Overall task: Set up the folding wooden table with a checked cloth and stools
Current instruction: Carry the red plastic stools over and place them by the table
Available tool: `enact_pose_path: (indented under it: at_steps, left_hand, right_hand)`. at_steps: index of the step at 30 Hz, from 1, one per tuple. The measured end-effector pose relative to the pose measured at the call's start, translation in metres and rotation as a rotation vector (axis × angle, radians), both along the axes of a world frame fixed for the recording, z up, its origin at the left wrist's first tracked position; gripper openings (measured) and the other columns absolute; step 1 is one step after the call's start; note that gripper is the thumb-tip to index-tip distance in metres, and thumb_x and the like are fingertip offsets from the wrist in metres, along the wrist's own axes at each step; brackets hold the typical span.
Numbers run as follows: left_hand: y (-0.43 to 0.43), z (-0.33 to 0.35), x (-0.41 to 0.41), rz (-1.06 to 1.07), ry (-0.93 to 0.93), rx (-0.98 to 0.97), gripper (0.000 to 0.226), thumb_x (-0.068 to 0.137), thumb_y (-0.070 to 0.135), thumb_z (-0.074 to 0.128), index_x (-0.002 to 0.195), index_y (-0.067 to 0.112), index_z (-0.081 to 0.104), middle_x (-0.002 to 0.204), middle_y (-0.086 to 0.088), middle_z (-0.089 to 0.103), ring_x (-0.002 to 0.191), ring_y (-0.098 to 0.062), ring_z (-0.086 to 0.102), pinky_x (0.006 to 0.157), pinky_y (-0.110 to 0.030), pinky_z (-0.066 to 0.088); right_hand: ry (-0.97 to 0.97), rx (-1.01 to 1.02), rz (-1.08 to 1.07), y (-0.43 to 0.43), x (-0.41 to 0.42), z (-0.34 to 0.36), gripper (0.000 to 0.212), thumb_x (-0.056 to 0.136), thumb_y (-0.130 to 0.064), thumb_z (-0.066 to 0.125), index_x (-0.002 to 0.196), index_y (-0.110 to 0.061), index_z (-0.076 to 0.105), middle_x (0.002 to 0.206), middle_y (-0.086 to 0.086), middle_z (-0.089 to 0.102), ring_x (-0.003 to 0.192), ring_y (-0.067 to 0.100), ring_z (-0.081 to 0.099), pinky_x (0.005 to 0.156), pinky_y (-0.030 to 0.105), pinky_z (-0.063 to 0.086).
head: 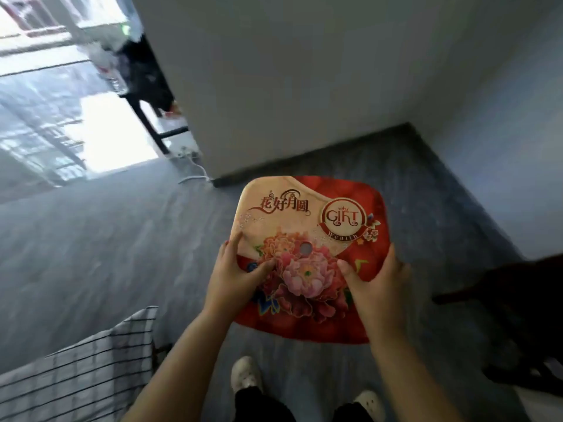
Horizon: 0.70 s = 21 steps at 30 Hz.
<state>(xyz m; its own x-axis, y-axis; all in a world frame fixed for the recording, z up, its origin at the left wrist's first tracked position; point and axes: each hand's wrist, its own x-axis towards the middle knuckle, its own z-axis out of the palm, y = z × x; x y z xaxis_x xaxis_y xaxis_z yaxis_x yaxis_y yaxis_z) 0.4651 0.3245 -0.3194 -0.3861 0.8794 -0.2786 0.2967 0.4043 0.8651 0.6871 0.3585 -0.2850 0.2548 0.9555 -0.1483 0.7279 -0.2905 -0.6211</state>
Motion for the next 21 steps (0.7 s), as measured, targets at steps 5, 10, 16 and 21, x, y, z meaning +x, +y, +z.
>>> enact_pose_path:
  at_steps: [5, 10, 16, 21]
  left_hand:
    - [-0.032, 0.026, -0.147, 0.156, 0.008, 0.060, 0.088, 0.065, 0.046, 0.079, 0.139, 0.031, 0.034, 0.126, 0.007, 0.041, 0.114, -0.016, 0.051, 0.095, -0.041, 0.048]
    - [-0.054, 0.036, -0.257, 0.348, -0.007, 0.144, 0.081, 0.055, 0.060, 0.076, 0.123, 0.052, 0.034, 0.128, 0.000, 0.047, 0.115, -0.017, 0.053, 0.096, -0.043, 0.048]
    - [-0.067, 0.033, -0.371, 0.527, 0.034, 0.090, 0.086, 0.060, 0.049, 0.078, 0.134, 0.029, 0.039, 0.132, -0.001, 0.046, 0.115, -0.015, 0.051, 0.099, -0.040, 0.045]
    - [-0.074, 0.014, -0.460, 0.631, 0.153, -0.005, 0.090, 0.056, 0.062, 0.073, 0.134, 0.029, 0.041, 0.133, -0.001, 0.047, 0.118, -0.015, 0.048, 0.099, -0.035, 0.042]
  right_hand:
    - [0.037, 0.050, 0.215, 0.016, -0.152, 0.017, 0.093, 0.068, -0.062, 0.066, 0.139, -0.012, 0.032, 0.127, 0.017, 0.043, 0.120, 0.034, 0.041, 0.094, 0.049, 0.043]
    - [0.078, 0.084, 0.402, 0.034, -0.277, 0.023, 0.092, 0.067, -0.069, 0.060, 0.138, -0.018, 0.032, 0.125, 0.013, 0.041, 0.115, 0.033, 0.046, 0.088, 0.053, 0.048]
    - [0.128, 0.034, 0.625, 0.054, -0.401, 0.017, 0.085, 0.072, -0.052, 0.070, 0.140, -0.015, 0.035, 0.121, 0.014, 0.042, 0.112, 0.031, 0.046, 0.087, 0.037, 0.041]
    - [0.170, -0.123, 0.765, 0.061, -0.499, -0.016, 0.094, 0.070, -0.051, 0.073, 0.144, -0.016, 0.027, 0.127, 0.010, 0.037, 0.119, 0.029, 0.042, 0.094, 0.042, 0.041]
